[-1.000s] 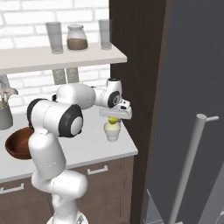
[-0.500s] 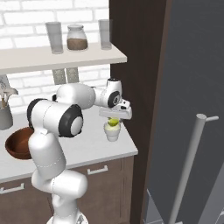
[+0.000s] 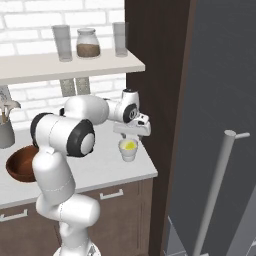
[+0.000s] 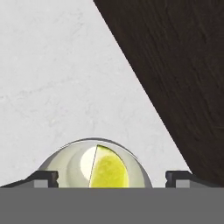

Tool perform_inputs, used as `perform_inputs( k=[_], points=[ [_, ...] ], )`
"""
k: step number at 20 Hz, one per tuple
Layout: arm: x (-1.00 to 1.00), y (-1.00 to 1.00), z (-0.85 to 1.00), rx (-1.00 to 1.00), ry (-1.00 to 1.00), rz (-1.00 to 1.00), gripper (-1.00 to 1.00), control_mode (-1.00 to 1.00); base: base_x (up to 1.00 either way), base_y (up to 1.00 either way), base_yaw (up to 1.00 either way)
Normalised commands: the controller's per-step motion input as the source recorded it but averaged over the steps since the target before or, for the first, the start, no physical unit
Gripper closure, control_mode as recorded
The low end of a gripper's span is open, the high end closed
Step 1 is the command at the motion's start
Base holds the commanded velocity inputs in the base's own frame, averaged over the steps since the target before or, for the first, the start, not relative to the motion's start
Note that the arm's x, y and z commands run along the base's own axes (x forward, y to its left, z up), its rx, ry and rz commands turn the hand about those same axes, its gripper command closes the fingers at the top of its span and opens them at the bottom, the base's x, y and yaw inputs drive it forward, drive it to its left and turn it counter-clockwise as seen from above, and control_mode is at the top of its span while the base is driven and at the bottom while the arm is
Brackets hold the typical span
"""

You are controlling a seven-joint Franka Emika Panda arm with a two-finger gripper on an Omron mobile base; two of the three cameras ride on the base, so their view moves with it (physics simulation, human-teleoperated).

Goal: Grab a lemon wedge from the fridge and one ice cube from the ice bowl, and put them in the glass of lemonade.

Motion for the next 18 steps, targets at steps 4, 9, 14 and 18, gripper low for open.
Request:
perform_inputs(
  k=[4,9,14,18],
  points=[
    [-0.26,0.03,0.62,0.0,-0.05,0.0,-1.0,-1.0,0.0,0.0,0.0],
    [-0.77,0.38,0.61,0.0,-0.02,0.11,-1.0,-1.0,0.0,0.0,0.0],
    [-0.81,0.93,0.14,-0.03,0.14,0.4,-1.0,-1.0,0.0,0.0,0.0],
    [-0.55,1.0,0.0,-0.07,0.26,0.47,-1.0,-1.0,0.0,0.0,0.0]
  ],
)
